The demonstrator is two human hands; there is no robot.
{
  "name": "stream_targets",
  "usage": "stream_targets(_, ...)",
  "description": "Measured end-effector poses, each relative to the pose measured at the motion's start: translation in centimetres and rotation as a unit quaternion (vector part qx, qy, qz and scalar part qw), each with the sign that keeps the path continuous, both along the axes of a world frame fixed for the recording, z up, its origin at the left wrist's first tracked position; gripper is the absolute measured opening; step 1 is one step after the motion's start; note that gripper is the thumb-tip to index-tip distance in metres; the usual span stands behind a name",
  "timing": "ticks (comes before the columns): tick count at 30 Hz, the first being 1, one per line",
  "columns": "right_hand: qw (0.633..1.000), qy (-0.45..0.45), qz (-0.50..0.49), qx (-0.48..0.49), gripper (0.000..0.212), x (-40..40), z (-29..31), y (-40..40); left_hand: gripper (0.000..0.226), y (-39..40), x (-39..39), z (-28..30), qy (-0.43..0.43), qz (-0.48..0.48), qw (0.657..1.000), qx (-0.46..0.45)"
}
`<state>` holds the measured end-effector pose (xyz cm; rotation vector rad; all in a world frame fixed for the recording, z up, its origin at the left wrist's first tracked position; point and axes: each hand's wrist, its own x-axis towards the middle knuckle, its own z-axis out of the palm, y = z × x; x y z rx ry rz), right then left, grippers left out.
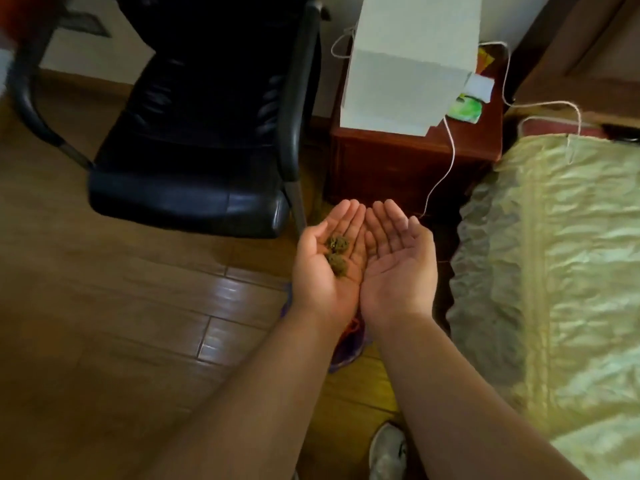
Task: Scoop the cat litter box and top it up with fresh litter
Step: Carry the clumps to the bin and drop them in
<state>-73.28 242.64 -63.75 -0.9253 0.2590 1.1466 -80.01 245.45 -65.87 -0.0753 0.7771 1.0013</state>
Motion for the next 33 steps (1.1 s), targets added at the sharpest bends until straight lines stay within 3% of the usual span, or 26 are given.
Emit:
stream_targets(7,0.995,0.031,0.007,-0.098,0.036,-2.5,-12.3,-3.6,0.041,-3.5,-2.3,-13.4,-0.003,-0.008,0.994,-0.105)
stream_targets(12,0.987,0.052,0.028,-0.151,0.033,-4.1,-18.8,-5.2,0.038,-5.5,-4.0,-19.8,0.021,-0.014,0.989,-0.147)
stream_targets(16,0.979,0.037,0.057,-0.193,0.031,-5.3,-22.9,-6.3,0.033,-7.0,-4.9,-22.3,0.034,-0.039,0.983,-0.177)
stream_targets(22,0.974,0.049,0.055,-0.213,0.034,-6.9,-26.2,-8.5,0.049,-9.2,-6.4,-26.4,0.03,-0.046,0.971,-0.233)
stream_targets(33,0.966,0.053,0.084,-0.239,0.034,-8.2,-29.1,-10.1,0.03,-11.1,-7.8,-28.9,0.133,0.013,0.955,-0.266)
